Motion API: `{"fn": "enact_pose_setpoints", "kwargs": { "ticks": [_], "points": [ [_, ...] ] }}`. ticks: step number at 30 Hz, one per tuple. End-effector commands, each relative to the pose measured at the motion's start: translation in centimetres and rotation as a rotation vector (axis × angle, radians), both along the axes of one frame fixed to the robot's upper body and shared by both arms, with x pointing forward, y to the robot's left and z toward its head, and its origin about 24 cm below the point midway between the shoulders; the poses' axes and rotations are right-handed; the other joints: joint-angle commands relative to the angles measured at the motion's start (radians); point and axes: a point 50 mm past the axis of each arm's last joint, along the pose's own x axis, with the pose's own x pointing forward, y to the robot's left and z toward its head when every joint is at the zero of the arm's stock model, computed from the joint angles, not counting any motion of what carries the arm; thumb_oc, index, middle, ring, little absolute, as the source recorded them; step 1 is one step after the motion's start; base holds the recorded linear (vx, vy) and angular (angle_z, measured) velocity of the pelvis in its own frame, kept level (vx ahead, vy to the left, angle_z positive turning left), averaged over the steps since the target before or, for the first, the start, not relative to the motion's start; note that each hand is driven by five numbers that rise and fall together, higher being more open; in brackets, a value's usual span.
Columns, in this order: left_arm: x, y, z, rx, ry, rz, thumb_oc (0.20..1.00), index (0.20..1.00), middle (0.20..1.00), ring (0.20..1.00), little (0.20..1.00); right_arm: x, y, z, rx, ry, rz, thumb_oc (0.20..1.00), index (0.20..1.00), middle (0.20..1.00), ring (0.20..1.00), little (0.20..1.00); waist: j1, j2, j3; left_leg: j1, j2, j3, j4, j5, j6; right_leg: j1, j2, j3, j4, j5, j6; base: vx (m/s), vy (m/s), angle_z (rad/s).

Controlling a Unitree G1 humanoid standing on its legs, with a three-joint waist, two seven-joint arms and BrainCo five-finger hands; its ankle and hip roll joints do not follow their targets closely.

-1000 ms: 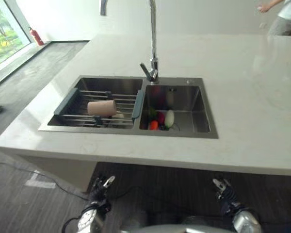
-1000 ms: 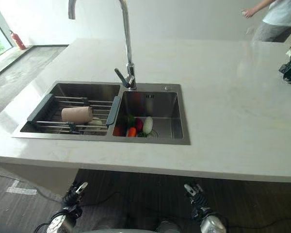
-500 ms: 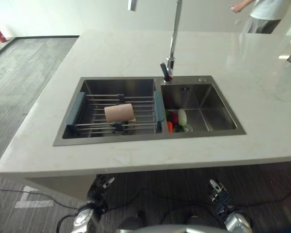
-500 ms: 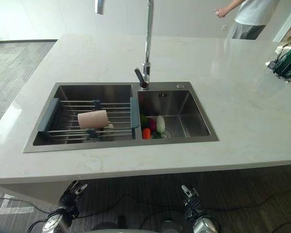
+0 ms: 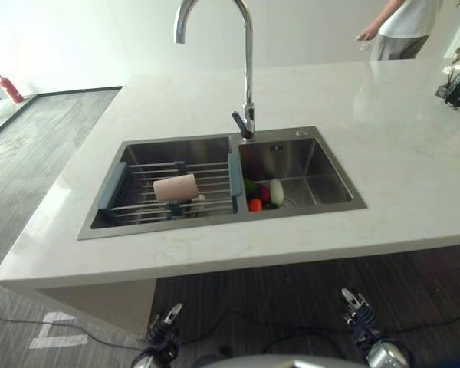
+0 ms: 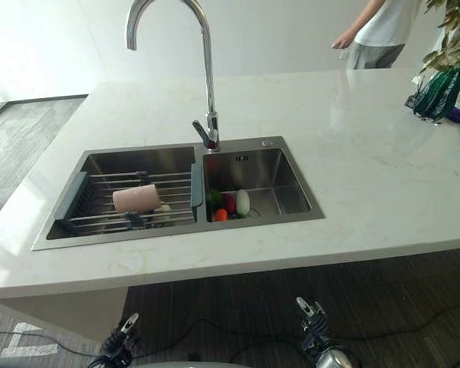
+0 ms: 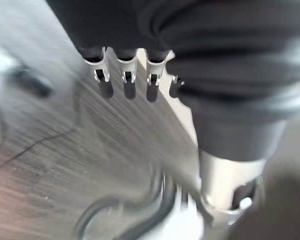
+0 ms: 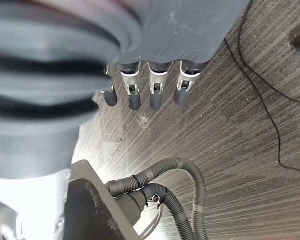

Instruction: Place the dishes in the dishwasher.

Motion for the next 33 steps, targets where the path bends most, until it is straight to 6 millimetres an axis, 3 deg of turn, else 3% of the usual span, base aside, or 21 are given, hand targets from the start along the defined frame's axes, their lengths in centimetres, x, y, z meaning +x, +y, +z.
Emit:
{"fn": "enact_pose_setpoints", "kwargs": {
  "ticks": [1,3,5,9,13,15,17,18,19,20,23,26,28,30,32,33],
  "points": [
    [0.8,3.2,0.5,-0.003,0.041,0.231,1.000,1.000,1.000,1.000,1.000,2.9,-0.5,1.5,-0.031,-0.125,-0.004,1.000,1.000,1.000,1.000,1.000,0.024,-0.009,0.035,0.031,0.015,-0.022,0.035,-0.092,-0.025,-0.045,-0.085,-0.008,0.011,0.025,0.049,0.00,0.000,0.00],
    [-1.6,4.2,0.2,-0.027,0.112,0.359,1.000,1.000,1.000,1.000,1.000,2.6,-0.7,1.5,-0.049,-0.118,-0.001,1.000,1.000,1.000,1.000,1.000,0.024,0.004,0.030,0.031,0.020,-0.023,0.030,-0.088,-0.030,-0.045,-0.090,-0.015,0.007,0.022,0.052,0.05,0.002,0.03],
    [-2.3,4.6,0.3,-0.015,0.145,0.388,1.000,1.000,1.000,1.000,1.000,2.5,-0.8,1.5,-0.056,-0.114,-0.002,1.000,1.000,1.000,1.000,1.000,0.023,0.010,0.026,0.031,0.022,-0.024,0.027,-0.087,-0.032,-0.044,-0.091,-0.016,0.005,0.019,0.052,0.05,0.011,-0.01],
    [-4.0,7.3,1.2,0.072,0.173,0.546,1.000,1.000,1.000,1.000,1.000,2.8,-1.8,1.9,-0.085,-0.108,0.013,1.000,1.000,1.000,1.000,1.000,0.021,0.039,0.017,0.022,0.024,-0.033,0.022,-0.077,-0.037,-0.052,-0.089,-0.009,0.006,0.006,0.047,0.02,0.008,0.00],
    [-4.4,14.2,5.2,0.247,0.082,0.794,1.000,1.000,1.000,1.000,1.000,3.3,-2.3,2.4,-0.115,-0.114,0.038,1.000,1.000,1.000,1.000,1.000,0.024,0.073,0.009,0.011,0.022,-0.037,0.015,-0.066,-0.045,-0.058,-0.091,-0.007,0.006,-0.006,0.042,-0.01,0.037,0.00],
    [-3.8,18.9,9.2,0.387,-0.067,0.881,1.000,1.000,1.000,1.000,1.000,3.7,-2.0,2.6,-0.135,-0.105,0.076,1.000,1.000,1.000,1.000,1.000,0.014,0.093,0.002,0.008,0.018,-0.037,0.012,-0.063,-0.046,-0.062,-0.091,0.009,0.005,-0.008,0.041,-0.01,0.094,0.01],
    [-1.6,23.3,14.9,0.546,-0.216,0.881,1.000,1.000,1.000,1.000,1.000,3.6,-2.1,2.6,-0.150,-0.099,0.094,1.000,1.000,1.000,1.000,1.000,0.011,0.108,0.000,0.009,0.016,-0.038,0.012,-0.060,-0.045,-0.059,-0.090,0.015,0.006,-0.011,0.039,-0.01,0.048,0.00],
    [-0.4,26.0,19.7,0.682,-0.323,0.882,1.000,1.000,1.000,1.000,1.000,3.4,-2.1,2.6,-0.148,-0.098,0.088,1.000,1.000,1.000,1.000,1.000,0.015,0.113,-0.001,0.014,0.016,-0.036,0.014,-0.062,-0.048,-0.050,-0.089,0.008,0.007,-0.017,0.039,0.00,0.000,0.00],
    [0.1,26.7,21.8,0.748,-0.384,0.896,1.000,1.000,1.000,1.000,1.000,3.4,-2.0,2.6,-0.146,-0.102,0.086,1.000,1.000,1.000,1.000,1.000,0.016,0.113,-0.003,0.009,0.016,-0.035,0.013,-0.057,-0.048,-0.053,-0.090,0.004,0.004,-0.012,0.039,0.00,-0.028,0.07],
    [0.6,28.2,27.6,0.990,-0.468,0.910,1.000,1.000,1.000,1.000,1.000,3.5,-1.7,2.6,-0.144,-0.100,0.089,1.000,1.000,1.000,1.000,1.000,0.020,0.116,-0.004,0.015,0.018,-0.032,0.014,-0.060,-0.049,-0.043,-0.088,0.000,0.004,-0.015,0.039,-0.02,-0.029,0.06],
    [2.8,28.3,36.4,1.305,-0.596,0.853,1.000,1.000,1.000,1.000,1.000,3.4,-1.1,2.6,-0.141,-0.093,0.106,1.000,1.000,1.000,1.000,1.000,0.020,0.115,-0.009,0.018,0.022,-0.026,0.013,-0.059,-0.053,-0.038,-0.087,-0.007,0.002,-0.014,0.040,0.01,-0.024,0.03],
    [6.2,26.0,43.1,1.555,-0.725,0.706,1.000,1.000,1.000,1.000,1.000,3.3,-0.8,2.6,-0.131,-0.100,0.102,1.000,1.000,1.000,1.000,1.000,0.019,0.111,-0.018,0.024,0.026,-0.019,0.011,-0.057,-0.056,-0.032,-0.086,-0.015,0.001,-0.009,0.043,0.02,-0.049,-0.01],
    [8.6,24.0,46.4,1.644,-0.815,0.589,1.000,1.000,1.000,1.000,1.000,3.1,-0.6,2.4,-0.115,-0.101,0.085,1.000,1.000,1.000,1.000,1.000,0.011,0.106,-0.022,0.030,0.028,-0.016,0.010,-0.061,-0.056,-0.028,-0.083,-0.013,0.001,-0.009,0.046,0.06,-0.076,-0.01],
    [11.8,20.9,49.5,1.710,-0.953,0.358,1.000,1.000,1.000,1.000,1.000,2.5,-0.4,2.0,-0.098,-0.089,0.080,1.000,1.000,1.000,1.000,1.000,-0.002,0.100,-0.028,0.043,0.031,-0.008,0.010,-0.073,-0.057,-0.020,-0.079,-0.006,0.001,-0.013,0.051,0.08,-0.071,-0.03],
    [14.3,18.1,51.0,1.709,-1.086,0.116,1.000,1.000,1.000,1.000,1.000,2.0,-0.3,1.6,-0.089,-0.076,0.085,1.000,1.000,1.000,1.000,1.000,-0.009,0.095,-0.034,0.044,0.030,-0.002,0.008,-0.072,-0.056,-0.024,-0.078,0.006,0.001,-0.007,0.055,0.05,-0.032,-0.09],
    [16.3,15.6,51.5,1.657,-1.186,-0.062,1.000,1.000,1.000,1.000,1.000,1.6,-0.2,1.4,-0.085,-0.068,0.089,1.000,1.000,1.000,1.000,1.000,-0.014,0.092,-0.033,0.050,0.030,0.002,0.009,-0.075,-0.055,-0.022,-0.076,0.015,0.001,-0.006,0.059,0.06,-0.014,-0.14]
  ]
}}
